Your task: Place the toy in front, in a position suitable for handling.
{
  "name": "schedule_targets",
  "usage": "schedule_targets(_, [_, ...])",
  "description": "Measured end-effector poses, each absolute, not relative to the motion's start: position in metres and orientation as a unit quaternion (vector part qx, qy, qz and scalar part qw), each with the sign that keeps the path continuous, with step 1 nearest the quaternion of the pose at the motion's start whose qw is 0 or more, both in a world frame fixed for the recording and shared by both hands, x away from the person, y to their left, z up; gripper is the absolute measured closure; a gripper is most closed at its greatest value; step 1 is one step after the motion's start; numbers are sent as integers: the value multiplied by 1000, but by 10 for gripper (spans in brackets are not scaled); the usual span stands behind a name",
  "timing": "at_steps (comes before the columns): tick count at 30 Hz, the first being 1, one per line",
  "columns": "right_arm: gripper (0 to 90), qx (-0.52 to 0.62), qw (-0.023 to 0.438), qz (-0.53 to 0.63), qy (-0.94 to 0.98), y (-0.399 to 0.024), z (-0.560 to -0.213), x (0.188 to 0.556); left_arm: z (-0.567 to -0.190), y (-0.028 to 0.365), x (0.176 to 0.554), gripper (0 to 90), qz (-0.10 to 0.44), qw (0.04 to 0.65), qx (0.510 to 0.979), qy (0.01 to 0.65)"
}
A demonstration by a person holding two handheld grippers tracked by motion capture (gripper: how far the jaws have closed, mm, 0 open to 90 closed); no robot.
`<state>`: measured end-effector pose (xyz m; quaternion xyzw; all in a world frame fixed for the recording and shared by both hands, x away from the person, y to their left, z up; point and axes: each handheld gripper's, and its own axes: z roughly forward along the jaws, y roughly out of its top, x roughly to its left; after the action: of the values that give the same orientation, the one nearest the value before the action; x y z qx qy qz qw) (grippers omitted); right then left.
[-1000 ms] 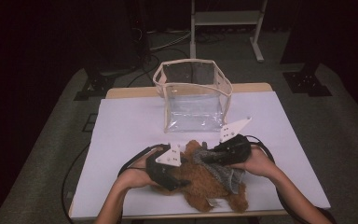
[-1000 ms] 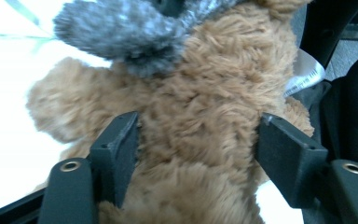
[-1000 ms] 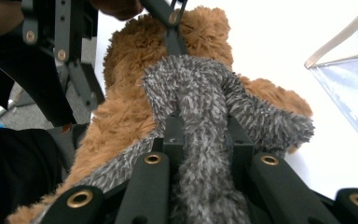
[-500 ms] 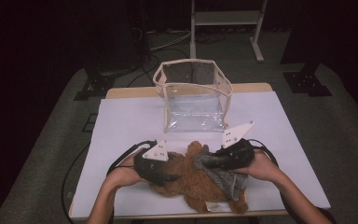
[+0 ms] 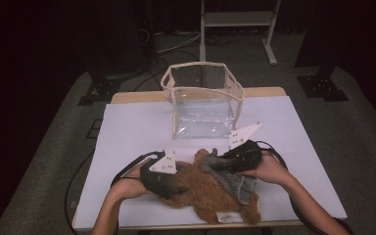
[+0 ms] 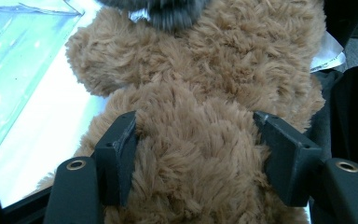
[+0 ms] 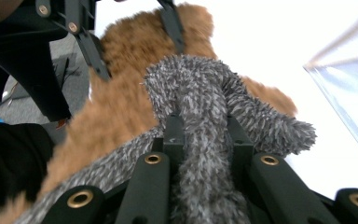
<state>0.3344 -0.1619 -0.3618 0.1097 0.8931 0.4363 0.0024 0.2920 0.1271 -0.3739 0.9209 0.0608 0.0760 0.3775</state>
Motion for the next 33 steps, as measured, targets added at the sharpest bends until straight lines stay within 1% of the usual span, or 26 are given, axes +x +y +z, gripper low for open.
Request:
schedule_targets(1, [748, 110, 2, 436, 893, -162, -362, 334, -374, 127, 292, 342, 76, 377, 921, 61])
schedule_targets(2, [748, 126, 3, 441, 888, -176, -364, 334, -374, 128, 292, 342, 76, 377, 921, 61])
schedule_targets(4, [748, 135, 2, 444, 886, -183, -365, 335, -374, 128, 292, 342, 77, 379, 920, 62])
schedule_targets(5, [748, 151, 4, 445, 883, -197, -370, 334, -374, 128, 291, 342, 76, 381, 919, 65])
schedule_targets(7, [748, 154, 5, 446, 882, -201, -372, 334, -374, 129, 291, 342, 75, 382, 919, 64])
schedule_targets(12, [746, 187, 7, 449, 874, -229, -382, 334, -374, 130, 292, 340, 74, 380, 920, 64])
schedule_targets(17, [746, 190, 20, 451, 872, -236, -374, 334, -374, 129, 292, 337, 74, 379, 920, 65])
schedule_targets(22, [745, 176, 22, 461, 869, -226, -365, 335, -374, 130, 293, 337, 73, 381, 919, 65])
schedule_targets(25, [745, 168, 17, 461, 871, -221, -367, 334, -374, 130, 293, 337, 71, 381, 919, 65])
schedule_targets(29, [745, 174, 9, 451, 875, -221, -380, 333, -375, 131, 294, 337, 70, 385, 918, 68])
schedule_targets(33, [746, 206, 5, 459, 864, -247, -393, 328, -375, 131, 294, 336, 70, 386, 917, 69])
